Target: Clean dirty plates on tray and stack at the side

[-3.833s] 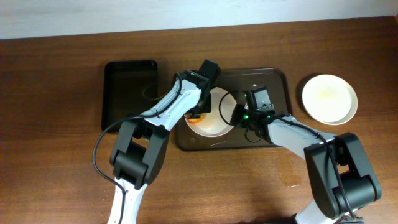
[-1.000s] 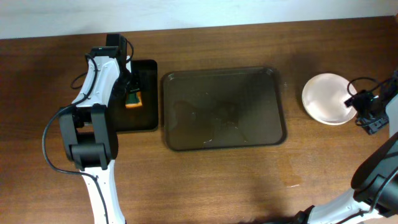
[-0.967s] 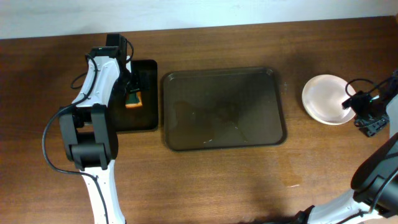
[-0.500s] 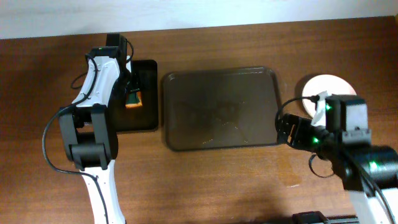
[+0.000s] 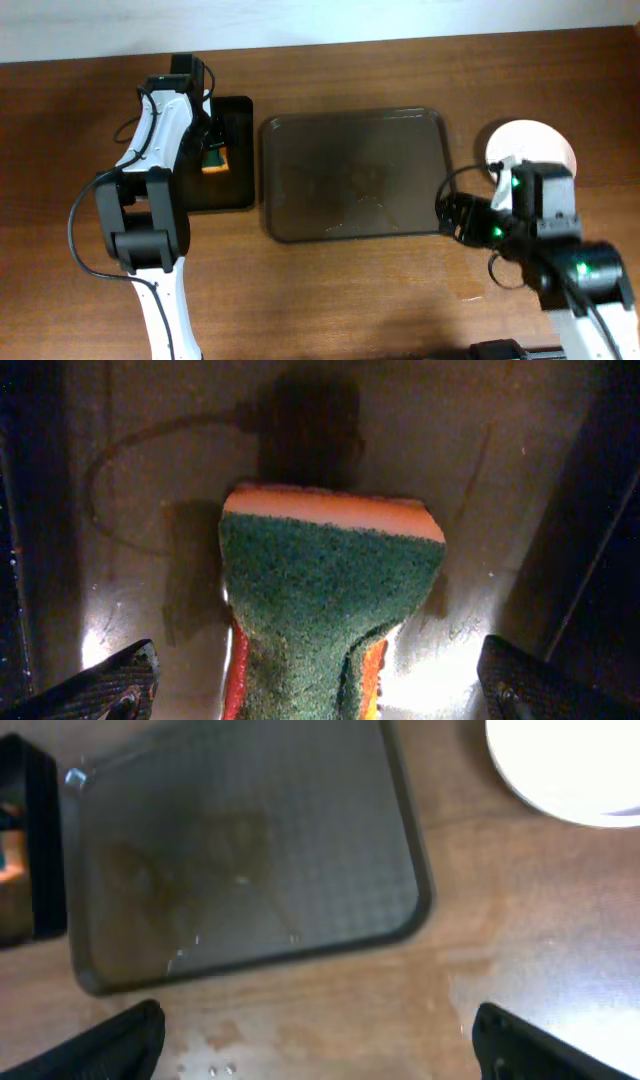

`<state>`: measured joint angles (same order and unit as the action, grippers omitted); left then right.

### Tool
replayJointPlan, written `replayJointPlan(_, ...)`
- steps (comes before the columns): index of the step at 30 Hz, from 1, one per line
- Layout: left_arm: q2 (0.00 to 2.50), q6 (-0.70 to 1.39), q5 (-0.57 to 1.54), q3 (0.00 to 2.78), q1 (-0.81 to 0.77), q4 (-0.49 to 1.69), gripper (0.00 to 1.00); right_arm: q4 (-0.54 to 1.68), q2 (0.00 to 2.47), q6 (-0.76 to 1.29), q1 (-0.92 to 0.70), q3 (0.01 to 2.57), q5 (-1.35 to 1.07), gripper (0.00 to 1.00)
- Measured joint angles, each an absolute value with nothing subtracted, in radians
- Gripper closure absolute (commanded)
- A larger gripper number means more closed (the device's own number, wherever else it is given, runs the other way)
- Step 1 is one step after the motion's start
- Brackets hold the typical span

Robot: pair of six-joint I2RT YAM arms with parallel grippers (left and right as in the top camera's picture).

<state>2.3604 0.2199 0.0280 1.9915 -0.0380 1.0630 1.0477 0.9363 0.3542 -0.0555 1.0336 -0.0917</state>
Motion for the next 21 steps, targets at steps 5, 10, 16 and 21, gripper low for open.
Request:
replayJointPlan(5,2.361,0.22,0.031,1.992,-0.038,1.061,0.0,0.563,0.262,0.307,-0.057,0.482,-0.117,0.02)
replayJointPlan(10,2.361,0.22,0.031,1.991,-0.038,1.063,0.01,0.19,0.017,0.232,-0.058,0.219,-0.112,0.02)
replayJointPlan(16,2.361,0.22,0.031,1.991,-0.038,1.063,0.0,-0.118,0.014,0.073,-0.058,0.012,-0.078,0.02)
replayJointPlan(21,2.361,0.22,0.031,1.991,-0.038,1.063,0.0,0.068,0.013,-0.055,-0.058,0.01,-0.064,0.02)
